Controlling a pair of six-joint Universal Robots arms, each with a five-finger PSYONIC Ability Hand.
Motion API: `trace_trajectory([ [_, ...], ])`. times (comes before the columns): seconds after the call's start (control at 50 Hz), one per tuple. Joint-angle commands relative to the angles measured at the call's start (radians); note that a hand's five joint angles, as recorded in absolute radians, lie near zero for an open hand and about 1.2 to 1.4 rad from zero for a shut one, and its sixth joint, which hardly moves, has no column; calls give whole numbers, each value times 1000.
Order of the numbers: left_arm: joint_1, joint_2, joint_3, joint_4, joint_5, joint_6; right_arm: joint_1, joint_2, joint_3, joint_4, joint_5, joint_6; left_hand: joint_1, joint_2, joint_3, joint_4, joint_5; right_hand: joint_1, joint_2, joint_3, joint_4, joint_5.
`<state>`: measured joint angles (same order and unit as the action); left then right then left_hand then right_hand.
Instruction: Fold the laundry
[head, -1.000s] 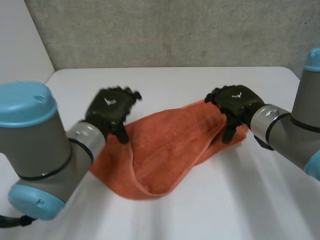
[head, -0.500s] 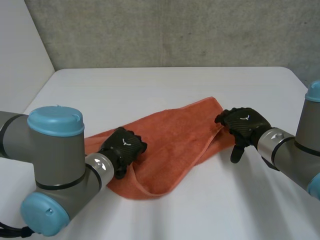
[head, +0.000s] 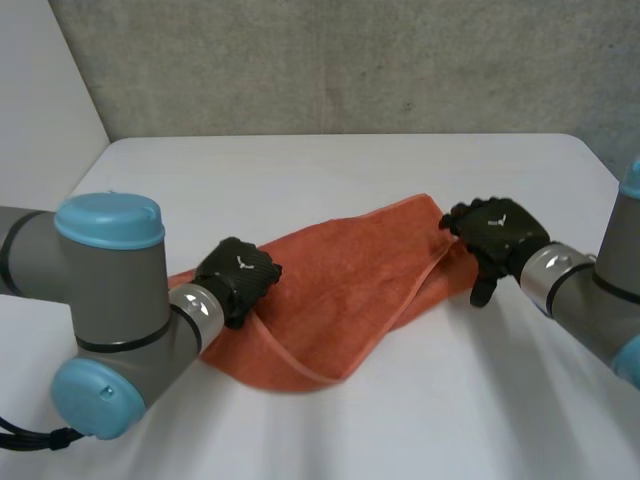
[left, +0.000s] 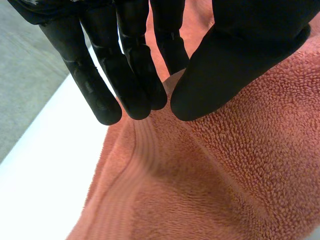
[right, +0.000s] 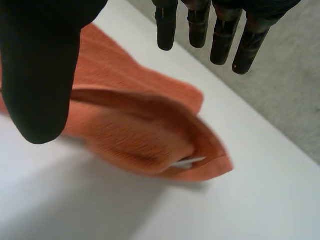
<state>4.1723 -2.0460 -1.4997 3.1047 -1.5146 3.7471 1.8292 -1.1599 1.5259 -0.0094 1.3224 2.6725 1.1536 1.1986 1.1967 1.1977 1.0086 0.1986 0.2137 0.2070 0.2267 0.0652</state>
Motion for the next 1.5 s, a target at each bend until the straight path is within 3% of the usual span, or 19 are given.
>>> trace_trajectory([
  [0.02,15,65,-37,-3,-9,-1,-2,106,-174,-1,-25,3,243,198,200,199,213,42,27,33,14,1],
  [0.12,32,101,-71,3,-13,-1,1,205,-285,49,-87,-15,243,198,200,199,213,246,231,238,218,205],
  [0.32,74,113,-102,2,-22,-3,2,382,-475,169,-92,-131,243,198,200,199,213,526,511,518,498,485],
  [0.36,77,113,-102,2,-21,-4,2,402,-497,177,-88,-138,243,198,200,199,213,632,617,624,604,591],
  [0.4,86,116,-102,2,-21,-6,-5,414,-520,177,-88,-138,243,198,200,199,213,947,932,939,919,906],
  [0.42,86,116,-102,2,-21,-6,-5,414,-520,177,-88,-138,243,198,200,199,213,949,934,941,921,908],
  [0.44,91,121,-102,2,-21,-7,-7,411,-524,177,-89,-135,243,198,200,199,213,1182,1167,1173,1154,1141],
  [0.46,95,128,-102,3,-21,-9,-8,404,-526,177,-91,-131,243,198,200,199,213,1197,1182,1189,1169,1156],
  [0.58,115,161,-93,3,-22,-13,-14,328,-510,180,-86,-123,243,198,200,199,213,1198,1183,1189,1170,1157],
  [0.74,155,296,-76,18,-27,-42,-41,48,-412,195,-85,-123,243,198,200,199,213,1198,1183,1189,1170,1157],
  [0.78,181,363,-79,44,-39,-108,-42,-47,-389,276,-88,-129,243,198,200,199,213,1198,1183,1189,1170,1157],
  [0.84,200,389,-85,51,-45,-153,-44,-80,-388,344,-94,-132,243,198,200,199,213,1198,1183,1189,1170,1157],
  [0.88,235,423,-96,48,-42,-219,-42,-106,-385,487,-106,-141,243,198,200,199,213,1198,1183,1189,1170,1157],
  [1.02,252,423,-151,-7,-38,-245,-30,-103,-354,664,-103,-194,243,198,200,199,213,1198,1183,1189,1170,1157],
  [1.16,255,333,-168,-8,-39,-242,-31,35,-305,439,-107,-125,243,198,200,199,213,1198,1183,1189,1170,1157],
  [1.3,279,198,-120,-6,-42,-242,-31,170,-311,401,-123,-36,243,198,200,199,213,1198,1183,1189,1170,1157],
  [1.32,290,178,-108,-8,-42,-242,-31,184,-300,378,-127,-17,243,198,200,199,213,995,980,987,967,954],
  [1.38,304,165,-99,-6,-41,-243,-37,193,-276,309,-127,29,243,198,200,199,213,783,768,775,755,742],
  [1.5,307,164,-90,2,-39,-243,-44,183,-237,246,-129,118,243,198,200,199,213,623,608,615,595,582],
])
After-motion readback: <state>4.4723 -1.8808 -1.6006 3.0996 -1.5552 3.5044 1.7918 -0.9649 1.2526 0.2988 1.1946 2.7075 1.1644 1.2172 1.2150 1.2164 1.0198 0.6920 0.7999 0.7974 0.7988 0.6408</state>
